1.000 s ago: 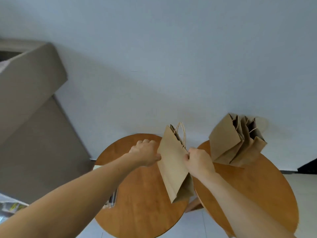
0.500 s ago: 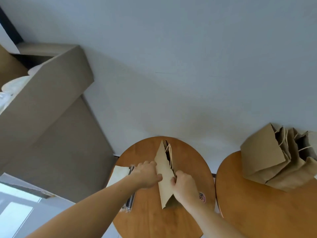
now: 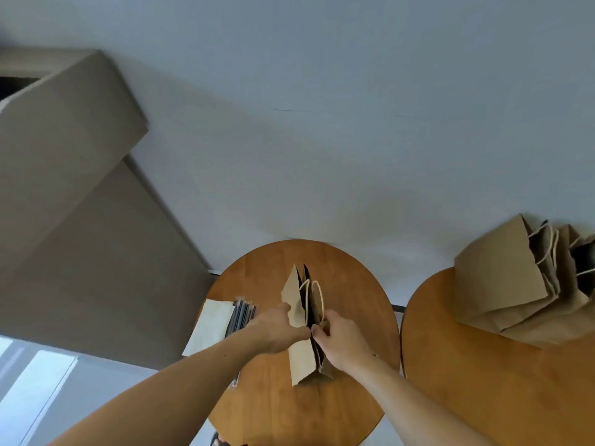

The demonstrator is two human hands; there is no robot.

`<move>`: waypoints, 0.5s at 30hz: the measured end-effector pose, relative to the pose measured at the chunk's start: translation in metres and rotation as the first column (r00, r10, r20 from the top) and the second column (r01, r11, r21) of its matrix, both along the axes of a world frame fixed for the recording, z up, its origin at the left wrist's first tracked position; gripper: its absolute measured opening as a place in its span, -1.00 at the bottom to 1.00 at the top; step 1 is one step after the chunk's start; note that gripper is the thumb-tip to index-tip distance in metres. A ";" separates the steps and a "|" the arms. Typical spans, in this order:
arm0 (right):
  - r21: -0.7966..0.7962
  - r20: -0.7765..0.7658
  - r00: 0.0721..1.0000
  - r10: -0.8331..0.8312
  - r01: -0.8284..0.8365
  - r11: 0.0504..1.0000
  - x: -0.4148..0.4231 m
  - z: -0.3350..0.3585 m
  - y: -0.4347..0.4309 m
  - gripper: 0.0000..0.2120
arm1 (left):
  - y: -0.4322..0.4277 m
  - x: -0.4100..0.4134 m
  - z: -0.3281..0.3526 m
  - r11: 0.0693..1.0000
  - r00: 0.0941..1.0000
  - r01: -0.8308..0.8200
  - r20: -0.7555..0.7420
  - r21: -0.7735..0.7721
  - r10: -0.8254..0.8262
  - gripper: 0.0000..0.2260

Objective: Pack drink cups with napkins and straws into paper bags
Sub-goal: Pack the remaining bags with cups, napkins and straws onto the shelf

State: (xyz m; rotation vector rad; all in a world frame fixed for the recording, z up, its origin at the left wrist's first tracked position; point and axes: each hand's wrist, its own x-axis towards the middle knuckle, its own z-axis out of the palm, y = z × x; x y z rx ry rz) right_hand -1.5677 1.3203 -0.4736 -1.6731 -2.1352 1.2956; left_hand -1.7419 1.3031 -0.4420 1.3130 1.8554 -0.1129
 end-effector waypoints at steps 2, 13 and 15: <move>-0.013 0.035 0.999 -0.038 0.039 0.999 -0.003 -0.002 0.000 -0.87 | 0.005 0.004 -0.002 1.000 0.999 0.007 -0.054 0.025 -0.006 -0.22; 0.130 0.428 0.868 -0.252 0.217 0.968 -0.022 0.019 0.004 -0.80 | 0.013 -0.043 -0.021 0.994 0.965 0.107 -0.243 0.028 -0.097 -0.85; 0.138 0.468 0.845 -0.259 0.219 0.966 -0.034 0.020 0.002 -0.71 | 0.015 -0.046 -0.021 0.971 0.942 0.236 -0.240 -0.029 -0.236 -0.90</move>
